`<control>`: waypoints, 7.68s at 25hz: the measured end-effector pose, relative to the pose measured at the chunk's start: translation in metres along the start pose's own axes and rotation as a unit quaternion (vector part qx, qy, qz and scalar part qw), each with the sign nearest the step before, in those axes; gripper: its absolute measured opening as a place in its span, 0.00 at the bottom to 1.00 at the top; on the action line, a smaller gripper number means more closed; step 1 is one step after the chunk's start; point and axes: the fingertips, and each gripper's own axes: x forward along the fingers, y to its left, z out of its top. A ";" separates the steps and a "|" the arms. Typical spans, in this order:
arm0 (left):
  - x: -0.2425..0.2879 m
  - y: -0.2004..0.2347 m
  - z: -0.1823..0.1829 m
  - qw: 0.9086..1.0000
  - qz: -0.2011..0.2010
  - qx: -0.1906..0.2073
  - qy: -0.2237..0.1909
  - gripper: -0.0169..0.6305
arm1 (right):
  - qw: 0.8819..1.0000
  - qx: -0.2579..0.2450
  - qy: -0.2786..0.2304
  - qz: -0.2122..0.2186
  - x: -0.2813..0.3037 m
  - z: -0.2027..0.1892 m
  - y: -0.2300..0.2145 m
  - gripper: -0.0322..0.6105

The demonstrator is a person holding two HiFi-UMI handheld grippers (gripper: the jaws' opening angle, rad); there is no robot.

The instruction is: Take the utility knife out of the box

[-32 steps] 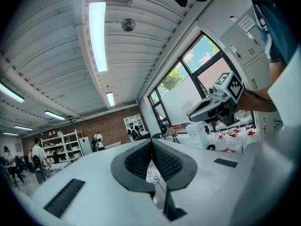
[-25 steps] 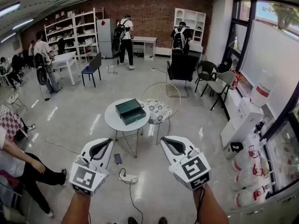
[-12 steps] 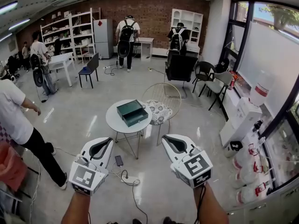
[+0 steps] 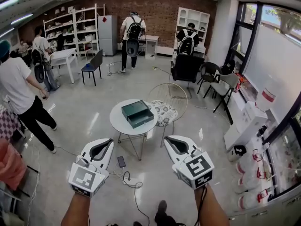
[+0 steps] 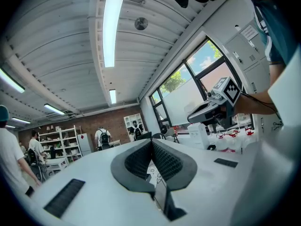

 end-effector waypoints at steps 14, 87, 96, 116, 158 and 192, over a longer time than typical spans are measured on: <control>0.131 0.043 -0.030 0.999 0.030 0.003 0.026 0.05 | 0.998 0.007 -0.014 0.056 0.111 -0.020 -0.112 0.11; 0.389 0.361 -0.138 0.998 -0.059 -0.008 0.001 0.05 | 0.999 0.033 0.033 -0.013 0.486 -0.006 -0.233 0.11; 0.454 0.382 -0.155 0.999 -0.021 -0.012 0.029 0.05 | 0.998 0.042 0.031 0.042 0.548 -0.028 -0.291 0.11; 0.583 0.414 -0.232 0.994 0.034 -0.047 0.088 0.05 | 0.984 0.044 0.077 0.155 0.681 -0.117 -0.378 0.11; 0.566 0.416 -0.504 0.957 0.090 -0.185 0.206 0.05 | 0.851 -0.047 0.362 0.377 0.817 -0.494 -0.274 0.11; 0.521 0.397 -0.619 0.926 0.122 -0.261 0.245 0.05 | 0.659 -0.258 0.471 0.526 0.838 -0.610 -0.220 0.23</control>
